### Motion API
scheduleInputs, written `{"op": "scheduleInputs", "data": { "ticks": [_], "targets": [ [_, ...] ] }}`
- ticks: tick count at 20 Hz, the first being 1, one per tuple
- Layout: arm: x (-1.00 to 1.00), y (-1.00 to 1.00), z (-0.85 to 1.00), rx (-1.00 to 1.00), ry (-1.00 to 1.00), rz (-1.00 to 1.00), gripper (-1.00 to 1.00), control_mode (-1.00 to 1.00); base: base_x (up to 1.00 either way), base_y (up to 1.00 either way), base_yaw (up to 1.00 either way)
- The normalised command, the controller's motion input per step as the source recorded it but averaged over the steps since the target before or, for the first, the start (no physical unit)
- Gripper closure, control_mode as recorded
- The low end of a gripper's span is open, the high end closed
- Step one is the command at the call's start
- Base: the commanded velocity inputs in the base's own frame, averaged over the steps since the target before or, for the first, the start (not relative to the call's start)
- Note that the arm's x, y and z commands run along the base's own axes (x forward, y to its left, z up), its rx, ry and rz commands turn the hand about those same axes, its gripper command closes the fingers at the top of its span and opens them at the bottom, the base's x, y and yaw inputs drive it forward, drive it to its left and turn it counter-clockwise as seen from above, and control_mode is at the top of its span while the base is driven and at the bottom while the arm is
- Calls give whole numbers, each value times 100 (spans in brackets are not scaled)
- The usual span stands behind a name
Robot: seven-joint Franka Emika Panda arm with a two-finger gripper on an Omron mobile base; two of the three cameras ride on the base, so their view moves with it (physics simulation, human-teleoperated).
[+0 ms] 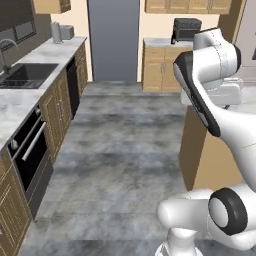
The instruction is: There is a wine glass and glass cup on the dining counter. Place the wine bottle next to the wine glass and the juice bottle next to the glass cup.
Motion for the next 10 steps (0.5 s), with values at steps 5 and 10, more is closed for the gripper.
{"op": "scheduleInputs", "data": {
  "ticks": [5,10],
  "targets": [
    [0,0,0,0,0,0,-100,100,51,80,-1],
    [0,0,0,0,0,0,-100,100,99,-5,-1]
  ]
}}
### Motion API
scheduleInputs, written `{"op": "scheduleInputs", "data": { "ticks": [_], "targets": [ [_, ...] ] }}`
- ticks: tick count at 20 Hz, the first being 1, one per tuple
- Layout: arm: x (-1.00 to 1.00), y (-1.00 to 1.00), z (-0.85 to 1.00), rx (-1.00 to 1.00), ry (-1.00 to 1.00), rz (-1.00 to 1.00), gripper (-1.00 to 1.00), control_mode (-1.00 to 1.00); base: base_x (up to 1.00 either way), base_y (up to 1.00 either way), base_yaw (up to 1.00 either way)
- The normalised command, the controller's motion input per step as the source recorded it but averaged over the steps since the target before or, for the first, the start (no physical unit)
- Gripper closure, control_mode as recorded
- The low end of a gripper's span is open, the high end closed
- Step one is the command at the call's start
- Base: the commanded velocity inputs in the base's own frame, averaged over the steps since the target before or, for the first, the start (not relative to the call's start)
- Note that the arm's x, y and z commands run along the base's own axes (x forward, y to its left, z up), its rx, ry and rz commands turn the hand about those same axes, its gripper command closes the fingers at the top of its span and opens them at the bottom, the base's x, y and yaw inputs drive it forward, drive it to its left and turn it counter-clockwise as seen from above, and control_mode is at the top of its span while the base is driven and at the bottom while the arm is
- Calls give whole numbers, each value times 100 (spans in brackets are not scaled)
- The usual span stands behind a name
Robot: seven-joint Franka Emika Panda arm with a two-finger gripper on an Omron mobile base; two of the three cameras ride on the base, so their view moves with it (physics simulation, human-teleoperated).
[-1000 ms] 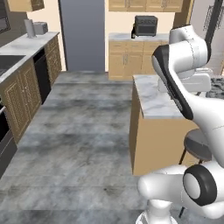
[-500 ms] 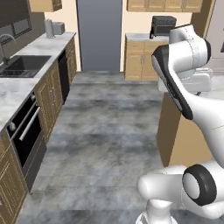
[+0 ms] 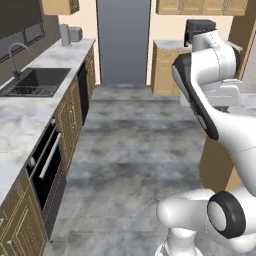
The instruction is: There is a wine glass and glass cup on the dining counter. Place the wine bottle next to the wine glass and the juice bottle next to the glass cup.
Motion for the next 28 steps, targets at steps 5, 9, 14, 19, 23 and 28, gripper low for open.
{"op": "scheduleInputs", "data": {
  "ticks": [5,9,14,19,23,28],
  "targets": [
    [0,0,0,0,0,0,-100,100,100,-25,0],
    [0,0,0,0,0,0,-100,100,100,-16,0],
    [0,0,0,0,0,0,-100,100,100,-26,0],
    [0,0,0,0,0,0,-100,100,100,-25,0],
    [0,0,0,0,0,0,-100,100,100,-21,-1],
    [0,0,0,0,0,0,-100,100,100,-23,-2]
  ]
}}
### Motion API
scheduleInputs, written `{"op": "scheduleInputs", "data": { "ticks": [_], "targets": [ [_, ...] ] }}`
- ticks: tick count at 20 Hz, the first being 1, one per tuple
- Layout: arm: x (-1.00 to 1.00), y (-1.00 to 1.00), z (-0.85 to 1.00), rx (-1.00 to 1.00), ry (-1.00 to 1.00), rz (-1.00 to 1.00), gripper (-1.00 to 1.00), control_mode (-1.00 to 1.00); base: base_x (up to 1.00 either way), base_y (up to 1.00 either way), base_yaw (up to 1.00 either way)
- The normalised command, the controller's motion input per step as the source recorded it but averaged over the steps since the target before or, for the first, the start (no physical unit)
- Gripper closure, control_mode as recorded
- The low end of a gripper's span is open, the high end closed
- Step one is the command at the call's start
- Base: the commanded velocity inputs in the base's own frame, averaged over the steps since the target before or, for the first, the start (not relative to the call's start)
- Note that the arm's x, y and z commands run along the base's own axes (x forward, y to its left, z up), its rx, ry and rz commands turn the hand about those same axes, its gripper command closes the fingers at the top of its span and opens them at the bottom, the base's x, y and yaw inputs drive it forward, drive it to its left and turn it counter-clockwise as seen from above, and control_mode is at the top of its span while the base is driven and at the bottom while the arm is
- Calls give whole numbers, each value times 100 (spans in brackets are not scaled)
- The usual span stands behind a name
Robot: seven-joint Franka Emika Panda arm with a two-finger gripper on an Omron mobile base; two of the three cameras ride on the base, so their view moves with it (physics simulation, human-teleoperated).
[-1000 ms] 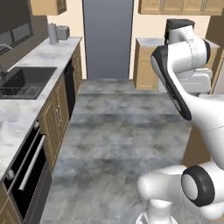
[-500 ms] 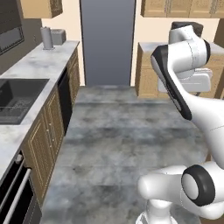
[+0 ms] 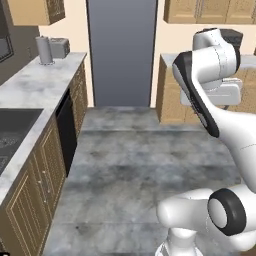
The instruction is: There is a wine glass and glass cup on the dining counter. Place the wine bottle next to the wine glass and the juice bottle next to the glass cup.
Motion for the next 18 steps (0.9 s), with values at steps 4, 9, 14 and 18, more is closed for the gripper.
{"op": "scheduleInputs", "data": {
  "ticks": [4,9,14,18],
  "targets": [
    [0,0,0,0,0,0,-100,100,100,-36,-2],
    [0,0,0,0,0,0,-100,100,100,-44,-2],
    [0,0,0,0,0,0,-100,100,100,-44,-4],
    [0,0,0,0,0,0,-100,100,87,-60,-1]
  ]
}}
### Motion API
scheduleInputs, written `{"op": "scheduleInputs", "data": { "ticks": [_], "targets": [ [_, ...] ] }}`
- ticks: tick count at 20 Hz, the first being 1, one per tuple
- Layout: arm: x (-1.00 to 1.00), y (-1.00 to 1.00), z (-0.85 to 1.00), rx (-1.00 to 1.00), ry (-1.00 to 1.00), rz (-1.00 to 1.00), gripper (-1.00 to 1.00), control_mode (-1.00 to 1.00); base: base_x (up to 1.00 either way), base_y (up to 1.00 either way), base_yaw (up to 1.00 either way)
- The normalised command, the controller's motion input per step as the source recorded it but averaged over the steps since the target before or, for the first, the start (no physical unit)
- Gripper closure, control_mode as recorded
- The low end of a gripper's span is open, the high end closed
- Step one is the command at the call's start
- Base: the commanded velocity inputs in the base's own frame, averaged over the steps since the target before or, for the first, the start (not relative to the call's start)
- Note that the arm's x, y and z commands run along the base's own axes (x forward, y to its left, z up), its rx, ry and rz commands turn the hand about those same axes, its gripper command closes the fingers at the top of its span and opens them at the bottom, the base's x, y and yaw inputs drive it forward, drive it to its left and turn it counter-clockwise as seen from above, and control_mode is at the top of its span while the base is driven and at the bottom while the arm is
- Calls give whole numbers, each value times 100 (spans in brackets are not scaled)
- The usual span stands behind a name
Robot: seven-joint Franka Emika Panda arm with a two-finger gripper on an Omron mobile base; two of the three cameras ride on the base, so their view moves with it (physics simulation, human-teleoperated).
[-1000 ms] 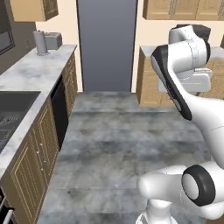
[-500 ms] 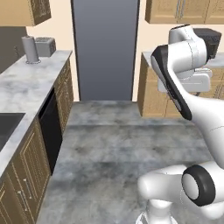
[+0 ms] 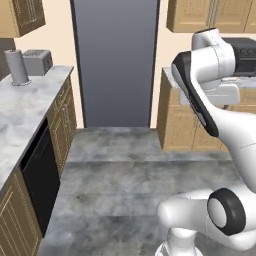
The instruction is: There is a wine glass and glass cup on the dining counter. Place the wine bottle next to the wine glass and the juice bottle next to the glass cup.
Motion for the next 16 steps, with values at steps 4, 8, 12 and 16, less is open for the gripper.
{"op": "scheduleInputs", "data": {
  "ticks": [4,8,12,16],
  "targets": [
    [0,0,0,0,0,0,-100,100,54,-69,0],
    [0,0,0,0,0,0,-100,100,22,-80,0],
    [0,0,0,0,0,0,-100,100,21,-68,0],
    [0,0,0,0,0,0,-100,100,22,-61,0]
  ]
}}
